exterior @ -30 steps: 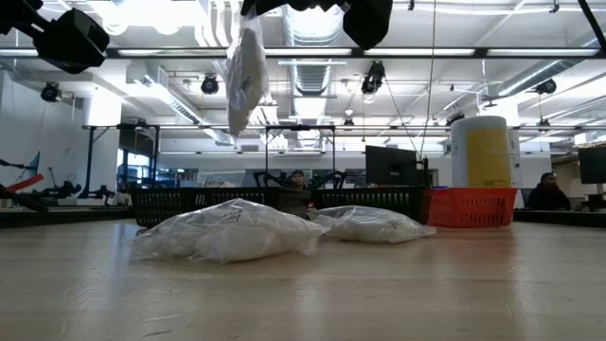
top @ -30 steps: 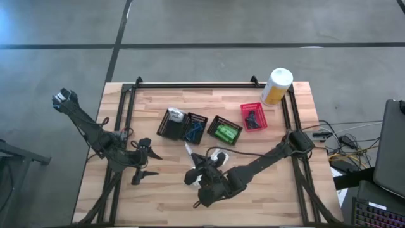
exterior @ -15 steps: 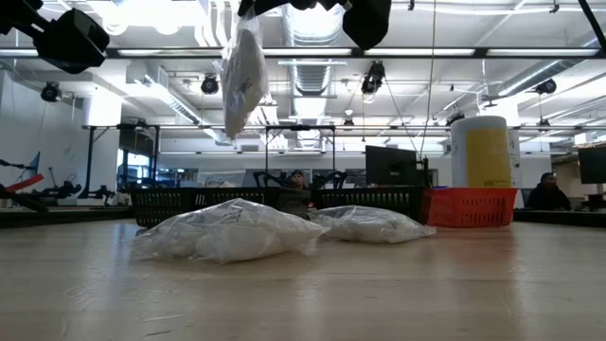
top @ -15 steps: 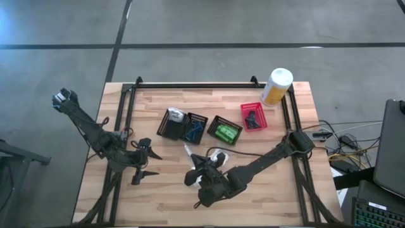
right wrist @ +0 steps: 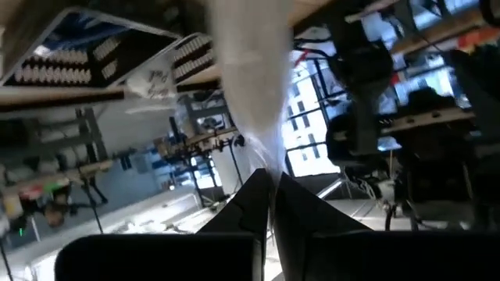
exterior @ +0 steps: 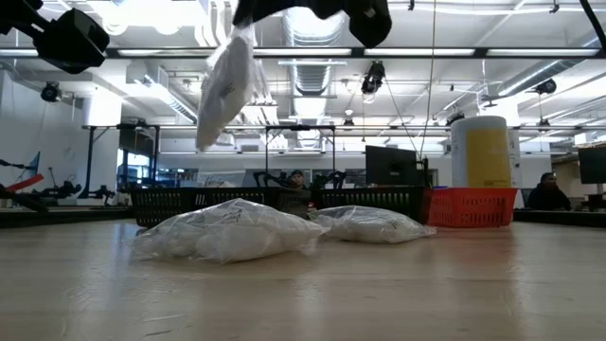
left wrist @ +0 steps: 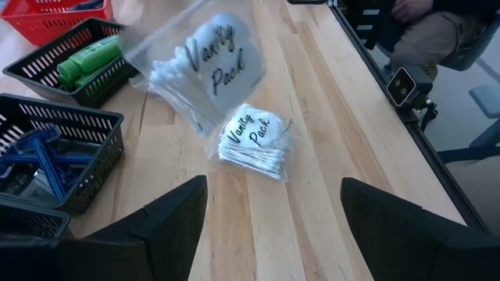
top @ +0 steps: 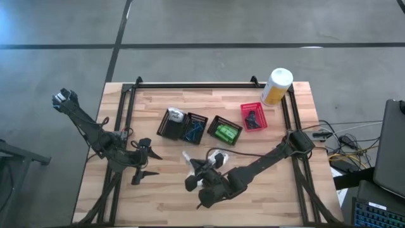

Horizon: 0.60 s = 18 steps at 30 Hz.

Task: Pick & Place Travel size toiletries
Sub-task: Put the center vanity pack into the left black bin

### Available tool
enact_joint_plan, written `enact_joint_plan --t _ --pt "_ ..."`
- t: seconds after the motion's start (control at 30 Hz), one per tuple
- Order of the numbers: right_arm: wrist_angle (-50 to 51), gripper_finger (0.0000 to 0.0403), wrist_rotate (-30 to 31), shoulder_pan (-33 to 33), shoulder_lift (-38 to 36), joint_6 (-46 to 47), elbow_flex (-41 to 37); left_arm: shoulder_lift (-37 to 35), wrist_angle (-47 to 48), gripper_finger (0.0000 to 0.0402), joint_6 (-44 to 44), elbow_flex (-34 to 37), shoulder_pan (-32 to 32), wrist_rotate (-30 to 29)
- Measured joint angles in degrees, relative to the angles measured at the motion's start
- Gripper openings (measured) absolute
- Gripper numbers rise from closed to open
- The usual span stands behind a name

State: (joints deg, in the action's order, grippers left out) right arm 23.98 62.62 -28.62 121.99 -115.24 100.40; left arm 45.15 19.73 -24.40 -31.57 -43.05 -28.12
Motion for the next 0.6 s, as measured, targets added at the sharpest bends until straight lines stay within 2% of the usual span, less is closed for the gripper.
enact_joint_plan --t 0.4,0.6 --pt "2.26 0.0008 0.08 0.02 -0.02 -0.27 0.0 0.0 -2.21 0.0298 -0.01 0.0 0.02 -0.18" --pt "2.25 0.0008 -1.23 0.0 -0.02 -0.24 0.0 -0.37 -7.05 0.0298 8.27 0.0 1.6 5.68"
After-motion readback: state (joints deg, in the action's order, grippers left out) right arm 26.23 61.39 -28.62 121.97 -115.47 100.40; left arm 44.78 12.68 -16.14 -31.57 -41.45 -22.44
